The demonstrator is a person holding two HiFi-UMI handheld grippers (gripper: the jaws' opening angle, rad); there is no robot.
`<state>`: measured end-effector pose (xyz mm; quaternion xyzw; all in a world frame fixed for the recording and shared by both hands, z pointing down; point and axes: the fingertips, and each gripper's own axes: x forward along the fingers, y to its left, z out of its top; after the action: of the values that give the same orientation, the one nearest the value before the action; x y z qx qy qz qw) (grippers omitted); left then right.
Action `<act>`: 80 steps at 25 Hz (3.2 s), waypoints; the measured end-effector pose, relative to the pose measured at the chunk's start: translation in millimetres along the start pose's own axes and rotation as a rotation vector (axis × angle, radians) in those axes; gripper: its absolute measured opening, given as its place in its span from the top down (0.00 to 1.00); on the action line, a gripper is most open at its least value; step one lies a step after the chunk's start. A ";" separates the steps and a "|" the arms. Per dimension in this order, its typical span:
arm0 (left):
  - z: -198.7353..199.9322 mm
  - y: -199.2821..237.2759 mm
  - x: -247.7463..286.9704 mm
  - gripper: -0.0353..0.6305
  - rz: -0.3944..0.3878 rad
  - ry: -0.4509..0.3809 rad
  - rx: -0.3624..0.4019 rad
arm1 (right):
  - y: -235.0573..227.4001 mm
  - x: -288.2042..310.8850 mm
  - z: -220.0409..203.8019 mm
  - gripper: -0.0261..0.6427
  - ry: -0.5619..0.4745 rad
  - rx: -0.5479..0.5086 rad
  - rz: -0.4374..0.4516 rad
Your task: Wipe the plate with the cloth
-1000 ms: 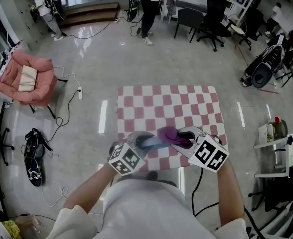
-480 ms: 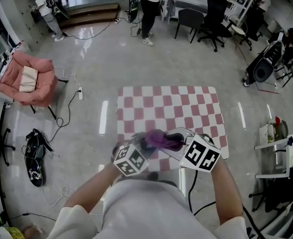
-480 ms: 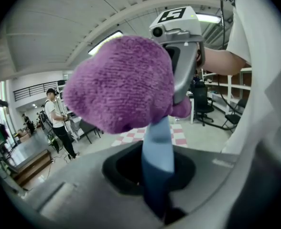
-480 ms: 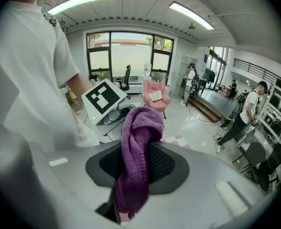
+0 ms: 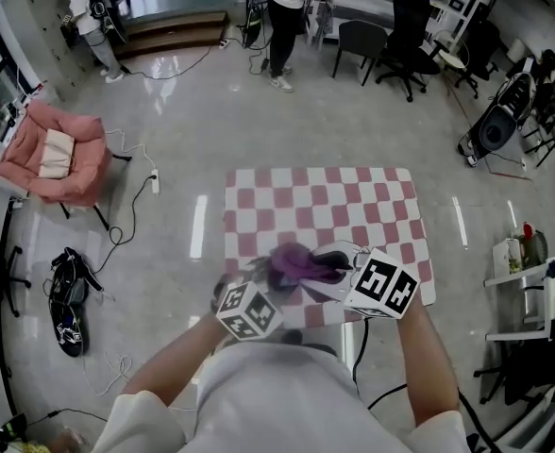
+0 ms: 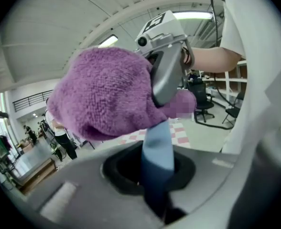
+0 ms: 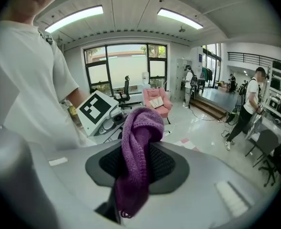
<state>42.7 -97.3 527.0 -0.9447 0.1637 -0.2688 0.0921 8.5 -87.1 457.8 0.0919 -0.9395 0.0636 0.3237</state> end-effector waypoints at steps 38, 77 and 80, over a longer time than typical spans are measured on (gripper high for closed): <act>25.2 1.0 -21.1 0.89 0.063 -0.080 0.353 | -55.8 -48.8 -88.9 0.79 0.119 0.242 0.041; 42.2 -27.4 -21.1 0.88 -0.005 -0.133 0.589 | -18.1 -20.1 -83.2 0.79 0.438 0.176 0.382; 44.3 -28.1 -18.8 0.89 -0.005 -0.140 0.592 | -15.4 -17.6 -67.4 0.79 0.387 0.184 0.411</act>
<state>58.8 -60.7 488.2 -0.8935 0.0694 -0.2393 0.3737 65.6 -87.7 500.6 -0.0850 -0.8497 0.2288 0.4674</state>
